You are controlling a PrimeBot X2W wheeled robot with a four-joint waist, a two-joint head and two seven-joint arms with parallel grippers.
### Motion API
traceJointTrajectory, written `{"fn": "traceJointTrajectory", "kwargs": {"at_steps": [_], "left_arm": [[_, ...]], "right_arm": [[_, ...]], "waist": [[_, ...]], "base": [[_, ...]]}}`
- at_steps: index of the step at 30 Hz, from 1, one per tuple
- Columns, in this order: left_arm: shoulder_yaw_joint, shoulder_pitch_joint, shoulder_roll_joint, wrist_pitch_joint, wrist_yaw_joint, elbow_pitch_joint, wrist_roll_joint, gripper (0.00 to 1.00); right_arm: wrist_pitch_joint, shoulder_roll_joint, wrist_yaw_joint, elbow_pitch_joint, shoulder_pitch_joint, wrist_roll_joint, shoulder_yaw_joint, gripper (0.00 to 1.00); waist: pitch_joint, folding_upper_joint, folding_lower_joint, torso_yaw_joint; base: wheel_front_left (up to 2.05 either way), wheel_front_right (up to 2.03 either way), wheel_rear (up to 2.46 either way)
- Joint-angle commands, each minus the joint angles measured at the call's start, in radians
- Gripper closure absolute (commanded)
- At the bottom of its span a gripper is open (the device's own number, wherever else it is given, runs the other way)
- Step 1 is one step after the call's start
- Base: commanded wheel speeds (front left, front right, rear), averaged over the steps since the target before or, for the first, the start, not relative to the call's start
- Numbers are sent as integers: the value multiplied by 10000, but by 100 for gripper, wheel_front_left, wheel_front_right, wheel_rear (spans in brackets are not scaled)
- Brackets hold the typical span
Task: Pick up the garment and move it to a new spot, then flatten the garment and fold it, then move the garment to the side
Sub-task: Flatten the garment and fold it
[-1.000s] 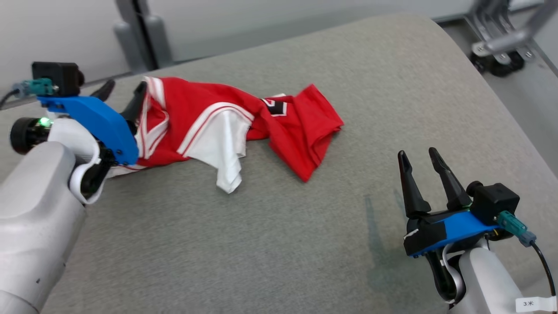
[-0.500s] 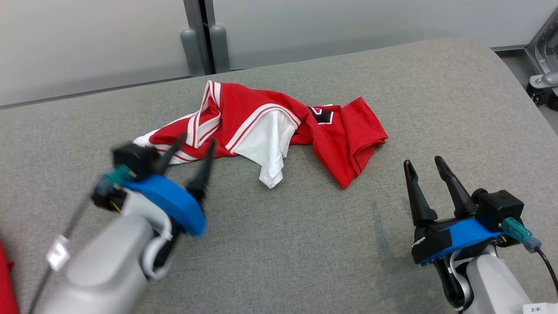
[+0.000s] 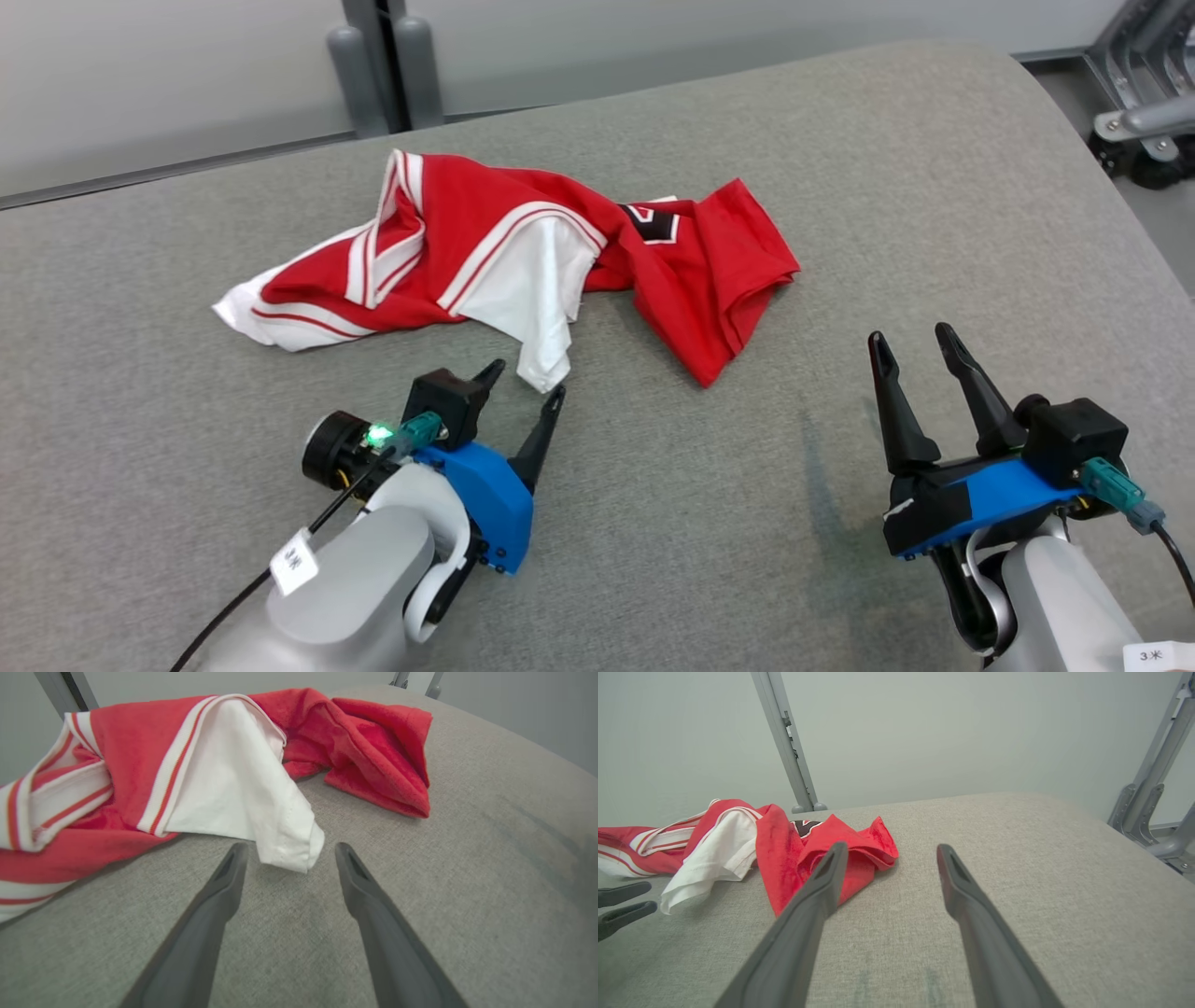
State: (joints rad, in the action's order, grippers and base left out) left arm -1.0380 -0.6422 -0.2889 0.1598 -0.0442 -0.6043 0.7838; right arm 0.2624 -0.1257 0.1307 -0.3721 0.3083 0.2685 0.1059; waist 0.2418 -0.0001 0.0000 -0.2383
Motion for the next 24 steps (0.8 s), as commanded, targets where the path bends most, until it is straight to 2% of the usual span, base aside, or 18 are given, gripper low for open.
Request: {"fn": "traceJointTrajectory", "kwargs": {"at_steps": [1, 5, 11, 12, 14, 19, 24], "left_arm": [[-70, -269, 97, -114, -78, -392, -116, 0], [-222, -652, 311, -207, -172, -1245, -327, 0], [-213, -1061, 677, -14, -80, -2144, -330, 0], [-212, -1112, 734, -15, -31, -2294, -298, 8], [-187, -1218, 849, 2, 97, -2535, -246, 100], [-130, -1318, 1074, 137, 430, -2902, -93, 100], [-98, -1263, 1264, 362, 712, -3059, 66, 100]], "right_arm": [[36, 49, 1, 21, 104, 33, 10, 0], [34, 120, 1, -15, 108, 68, 22, 0], [34, 179, 1, -61, 96, 79, -40, 0], [34, 186, 1, -71, 93, 71, -48, 0], [34, 210, 1, -74, 91, 56, -63, 0], [34, 209, 1, -75, 55, -3, -59, 0], [34, 71, 1, -123, -47, -8, -45, 0]], "waist": [[53, 1, 0, -139], [165, 1, 0, -417], [188, 1, 0, -563], [182, 1, 0, -559], [158, 1, 0, -508], [26, 1, 0, -290], [-317, 1, 0, 235]], "base": [[0, 0, 0], [0, 0, 0], [0, 0, 0], [0, 0, 0], [0, 0, 0], [0, 0, 0], [0, 0, 0]]}}
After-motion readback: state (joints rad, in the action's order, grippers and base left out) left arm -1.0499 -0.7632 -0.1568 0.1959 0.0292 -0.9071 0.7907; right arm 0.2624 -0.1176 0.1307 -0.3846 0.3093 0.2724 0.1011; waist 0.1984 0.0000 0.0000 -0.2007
